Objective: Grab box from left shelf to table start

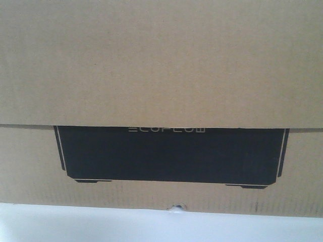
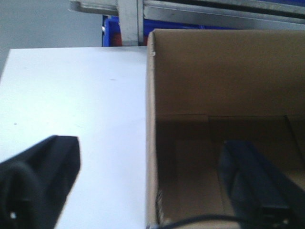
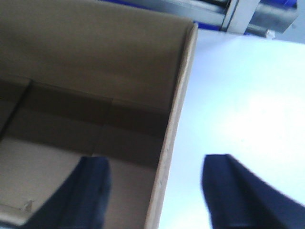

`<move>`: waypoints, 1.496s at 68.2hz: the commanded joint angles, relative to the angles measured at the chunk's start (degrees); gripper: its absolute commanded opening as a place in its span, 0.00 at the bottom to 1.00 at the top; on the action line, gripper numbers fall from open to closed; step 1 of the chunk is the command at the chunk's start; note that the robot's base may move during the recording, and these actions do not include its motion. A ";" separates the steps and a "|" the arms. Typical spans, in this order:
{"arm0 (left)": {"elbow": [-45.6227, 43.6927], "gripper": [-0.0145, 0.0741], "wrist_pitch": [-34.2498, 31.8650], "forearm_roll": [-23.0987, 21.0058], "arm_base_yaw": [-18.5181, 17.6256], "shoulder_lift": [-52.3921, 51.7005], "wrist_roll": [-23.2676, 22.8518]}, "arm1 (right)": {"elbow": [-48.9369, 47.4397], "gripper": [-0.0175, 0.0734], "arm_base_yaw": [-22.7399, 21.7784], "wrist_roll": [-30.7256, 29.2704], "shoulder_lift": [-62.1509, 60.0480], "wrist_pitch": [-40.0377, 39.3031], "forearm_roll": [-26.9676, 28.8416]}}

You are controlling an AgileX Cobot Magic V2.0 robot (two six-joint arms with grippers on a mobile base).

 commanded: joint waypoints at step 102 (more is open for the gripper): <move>55.29 0.05 -42.32 3.71 -0.29 -44.98 0.26 | 52.53 0.25 0.04 -0.08 -47.32 -36.81 -1.63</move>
